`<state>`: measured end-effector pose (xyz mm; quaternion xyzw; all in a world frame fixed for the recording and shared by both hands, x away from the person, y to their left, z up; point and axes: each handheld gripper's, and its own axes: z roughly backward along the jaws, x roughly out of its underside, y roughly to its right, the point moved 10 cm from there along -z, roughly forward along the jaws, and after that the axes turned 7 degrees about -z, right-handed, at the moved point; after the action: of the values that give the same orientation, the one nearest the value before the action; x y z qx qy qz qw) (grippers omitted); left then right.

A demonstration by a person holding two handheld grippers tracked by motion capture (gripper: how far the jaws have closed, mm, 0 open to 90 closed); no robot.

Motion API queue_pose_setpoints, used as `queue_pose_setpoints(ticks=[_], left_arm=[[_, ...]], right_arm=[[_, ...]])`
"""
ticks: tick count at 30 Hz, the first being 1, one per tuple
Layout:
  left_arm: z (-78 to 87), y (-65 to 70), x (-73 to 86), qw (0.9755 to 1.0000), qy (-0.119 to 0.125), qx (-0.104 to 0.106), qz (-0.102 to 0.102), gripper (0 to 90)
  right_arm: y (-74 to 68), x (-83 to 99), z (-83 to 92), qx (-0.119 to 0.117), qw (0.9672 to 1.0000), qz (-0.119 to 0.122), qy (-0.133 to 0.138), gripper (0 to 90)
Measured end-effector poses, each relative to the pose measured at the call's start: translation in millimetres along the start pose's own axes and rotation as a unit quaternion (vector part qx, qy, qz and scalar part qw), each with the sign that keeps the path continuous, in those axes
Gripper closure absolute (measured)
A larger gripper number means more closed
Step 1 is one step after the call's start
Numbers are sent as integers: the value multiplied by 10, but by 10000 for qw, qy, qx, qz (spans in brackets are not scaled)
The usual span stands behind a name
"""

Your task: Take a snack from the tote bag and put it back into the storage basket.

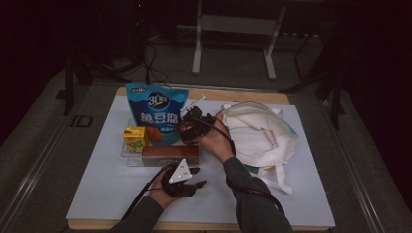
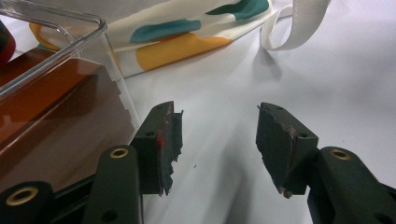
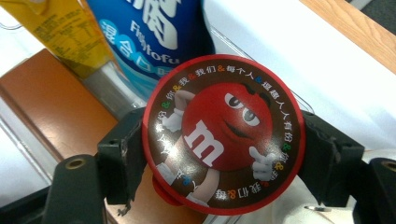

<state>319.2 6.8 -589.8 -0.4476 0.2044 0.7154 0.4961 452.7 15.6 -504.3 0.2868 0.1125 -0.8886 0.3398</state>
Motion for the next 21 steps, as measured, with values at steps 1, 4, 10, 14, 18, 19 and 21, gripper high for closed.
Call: queue_pose_setpoints(ticks=[1, 4, 10, 14, 18, 19, 21], left_arm=[[0, -1, 1, 10000, -4, -1, -5, 475], [0, -2, 2, 10000, -8, -2, -7, 475], [0, -2, 2, 10000, -7, -2, -9, 475], [0, -1, 2, 10000, -6, 0, -6, 475], [0, -1, 2, 10000, -8, 2, -4, 474], [0, -1, 2, 10000, -8, 2, -3, 474], [0, -1, 1, 10000, -6, 3, -1, 474]], right_arm=[[3, 6, -5, -11, 10000, -16, -15, 257], [1, 24, -31, -25, 10000, -39, -30, 257], [-9, 54, -63, -53, 9999, -42, -130, 256], [-7, 80, -82, -52, 9998, -47, -209, 256], [10, 109, -110, 0, 9995, -73, -292, 256], [12, 118, -119, 25, 9995, -73, -319, 256], [17, 133, -135, 54, 9993, -90, -356, 256]])
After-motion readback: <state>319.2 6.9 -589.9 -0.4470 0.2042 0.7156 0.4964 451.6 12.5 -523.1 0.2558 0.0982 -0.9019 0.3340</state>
